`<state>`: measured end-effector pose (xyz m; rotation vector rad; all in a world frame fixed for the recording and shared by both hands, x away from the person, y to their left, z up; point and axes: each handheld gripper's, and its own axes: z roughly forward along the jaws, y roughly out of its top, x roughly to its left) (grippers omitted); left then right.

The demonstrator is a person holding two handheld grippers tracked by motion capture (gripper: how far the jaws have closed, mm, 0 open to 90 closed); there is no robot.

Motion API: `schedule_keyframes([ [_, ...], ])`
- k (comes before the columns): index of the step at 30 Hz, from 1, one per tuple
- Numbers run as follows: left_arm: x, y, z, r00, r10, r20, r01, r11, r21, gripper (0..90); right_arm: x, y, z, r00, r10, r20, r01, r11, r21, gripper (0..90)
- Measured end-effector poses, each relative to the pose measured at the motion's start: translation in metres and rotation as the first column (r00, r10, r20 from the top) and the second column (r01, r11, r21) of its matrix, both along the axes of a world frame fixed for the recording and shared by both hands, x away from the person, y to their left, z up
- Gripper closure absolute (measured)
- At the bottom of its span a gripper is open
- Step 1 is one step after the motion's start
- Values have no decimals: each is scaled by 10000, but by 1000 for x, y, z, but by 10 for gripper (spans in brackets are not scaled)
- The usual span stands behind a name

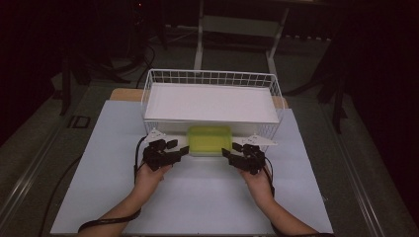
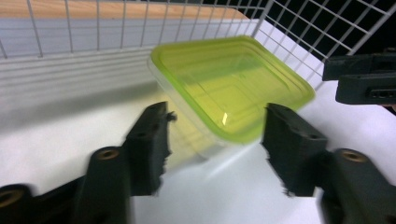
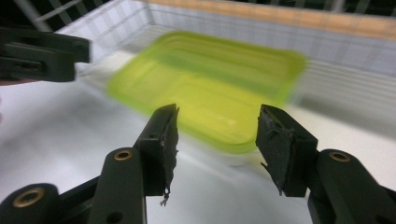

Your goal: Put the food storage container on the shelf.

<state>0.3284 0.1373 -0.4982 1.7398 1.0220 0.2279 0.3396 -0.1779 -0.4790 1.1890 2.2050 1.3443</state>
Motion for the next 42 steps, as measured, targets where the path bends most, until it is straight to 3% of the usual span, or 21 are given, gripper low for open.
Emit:
schedule_keyframes([
  [1, -3, 2, -1, 9996, -270, 32, 270, 9996, 9, 277, -3, 5, -1, 9989, 429, -209, -427, 9990, 111, 464],
  [5, -9, 5, -5, 9988, -494, -69, 494, 9987, -123, 212, -8, 15, -6, 9971, 707, -281, -712, 9974, -146, 494],
  [6, -15, 7, -6, 9978, -654, 85, 655, 9976, -235, 212, -9, 18, -7, 9965, 793, -280, -798, 9966, -181, 512],
  [10, -25, 10, -5, 9928, -1171, 264, 1185, 9912, -587, 80, -13, 31, -15, 9996, 243, -145, -254, 9965, -795, 689],
  [11, -29, 11, -4, 9919, -1230, 303, 1245, 9906, -559, 19, -13, 32, -17, 9995, 216, -214, -234, 9959, -879, 771],
  [13, -34, 10, -3, 9927, -1132, 407, 1139, 9934, -148, 7, -11, 35, -23, 9992, 164, -353, -201, 9940, -1073, 898],
  [19, -37, 6, -9, 9895, -1421, 275, 1421, 9898, 33, 6, -3, 45, -36, 9981, 136, -600, -225, 9884, -1502, 900],
  [22, -38, 1, -13, 9885, -1489, 272, 1483, 9887, 206, 7, 4, 49, -40, 9980, 68, -624, -160, 9890, -1469, 900],
  [28, -39, 0, -14, 9895, -1297, 640, 1277, 9912, 347, 7, 17, 55, -44, 9980, 7, -624, -86, 9920, -1263, 900],
  [32, -39, 3, -16, 9917, -1128, 614, 1120, 9936, 168, 7, 25, 61, -46, 9988, -1, -500, -62, 9920, -1263, 900],
  [37, -38, 4, -17, 9921, -1081, 631, 1064, 9939, 305, 7, 38, 66, -47, 9989, -225, -423, 172, 9925, -1213, 900],
  [42, -38, 6, -19, 9922, -1114, 561, 1115, 9938, 21, 7, 46, 69, -47, 9983, -450, -381, 406, 9930, -1110, 900],
])
